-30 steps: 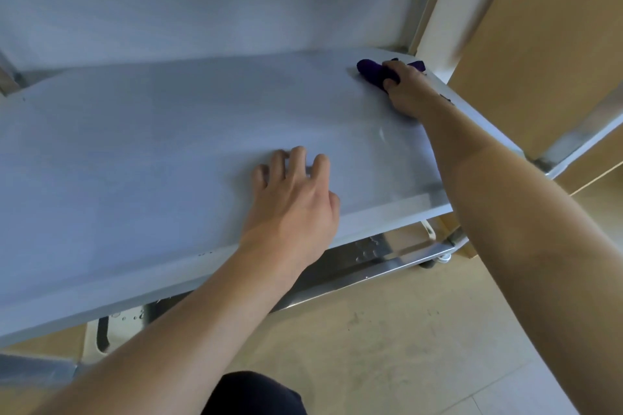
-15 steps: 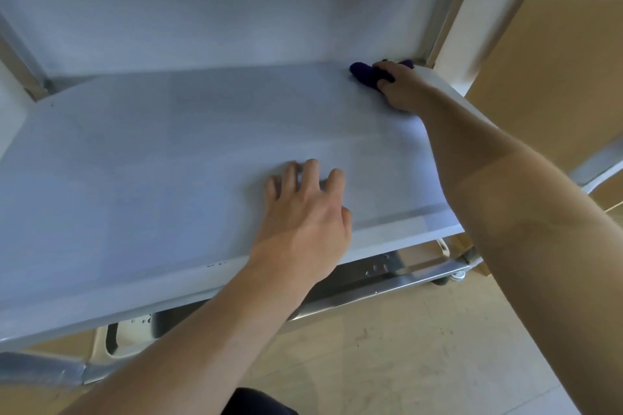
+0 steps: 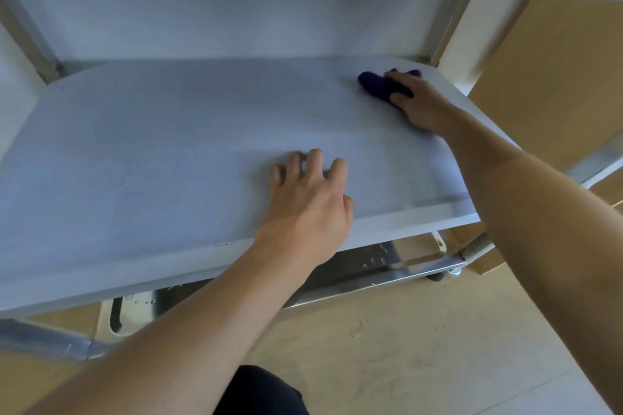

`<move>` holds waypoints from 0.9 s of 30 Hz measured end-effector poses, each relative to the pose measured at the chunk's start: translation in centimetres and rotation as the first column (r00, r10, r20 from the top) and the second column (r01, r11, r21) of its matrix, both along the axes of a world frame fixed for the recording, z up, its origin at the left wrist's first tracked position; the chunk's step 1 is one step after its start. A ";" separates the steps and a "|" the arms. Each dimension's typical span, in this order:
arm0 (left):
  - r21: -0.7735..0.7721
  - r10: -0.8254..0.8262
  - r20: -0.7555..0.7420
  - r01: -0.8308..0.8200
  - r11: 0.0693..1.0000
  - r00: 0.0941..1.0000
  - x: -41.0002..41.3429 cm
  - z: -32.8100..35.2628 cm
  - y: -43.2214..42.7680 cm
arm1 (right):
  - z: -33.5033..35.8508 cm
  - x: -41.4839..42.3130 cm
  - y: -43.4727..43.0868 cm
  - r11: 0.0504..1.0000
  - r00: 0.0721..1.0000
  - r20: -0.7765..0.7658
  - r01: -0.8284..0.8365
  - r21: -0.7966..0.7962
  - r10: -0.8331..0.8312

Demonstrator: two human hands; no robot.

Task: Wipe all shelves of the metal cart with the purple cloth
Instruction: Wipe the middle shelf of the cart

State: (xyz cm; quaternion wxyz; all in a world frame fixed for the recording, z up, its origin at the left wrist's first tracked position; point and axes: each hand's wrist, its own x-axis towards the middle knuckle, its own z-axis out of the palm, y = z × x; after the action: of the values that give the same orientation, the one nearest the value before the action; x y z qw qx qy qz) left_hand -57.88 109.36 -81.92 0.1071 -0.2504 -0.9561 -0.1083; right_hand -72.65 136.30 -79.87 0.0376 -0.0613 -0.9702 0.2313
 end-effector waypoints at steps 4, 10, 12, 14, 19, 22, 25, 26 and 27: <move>0.005 0.014 -0.005 -0.014 1.000 1.000 0.1 0.1 0.2 | -0.1 -1.3 -2.8 0.994 0.995 -0.012 0.097 0.047 -0.096; -0.004 0.013 -0.003 -0.013 1.000 1.000 0.2 0.3 0.1 | 0.7 -1.2 -15.2 0.948 0.947 0.038 -0.318 -0.034 0.319; -0.010 0.010 -0.015 -0.011 1.000 1.000 0.3 0.3 -0.1 | 0.8 -1.2 -16.5 0.939 0.935 0.080 -0.342 -0.042 0.344; 0.002 0.004 -0.006 -0.004 1.000 1.000 0.3 0.3 -0.2 | 0.9 -0.8 -15.2 0.955 0.951 0.092 -0.291 -0.055 0.295; 0.023 0.002 0.004 -0.003 1.000 1.000 0.2 0.5 -0.2 | 0.2 0.5 -8.2 1.000 1.000 0.012 -0.002 -0.009 0.002; 0.017 -0.006 -0.017 0.006 1.000 1.000 0.3 0.3 0.1 | 0.0 0.7 -7.9 0.996 0.995 0.024 0.093 -0.004 -0.093; 0.031 0.005 -0.015 -0.005 0.999 1.000 0.2 0.3 0.1 | 0.0 1.1 -12.1 0.998 0.998 0.006 -0.060 -0.031 0.060; 0.033 0.004 -0.008 -0.004 0.999 1.000 0.2 0.2 0.0 | -0.1 1.5 -13.5 0.989 0.989 0.006 -0.144 -0.038 0.144; 0.034 0.000 -0.001 0.000 0.999 1.000 0.1 0.3 0.0 | -0.2 2.0 -14.4 0.977 0.978 0.005 -0.209 -0.043 0.210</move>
State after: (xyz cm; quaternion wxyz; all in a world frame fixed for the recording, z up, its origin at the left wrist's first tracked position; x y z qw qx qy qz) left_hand -57.73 109.39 -81.67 0.1121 -0.2488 -0.9540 -0.1245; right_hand -70.69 121.92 -80.07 0.0070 0.0394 -0.9664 0.2539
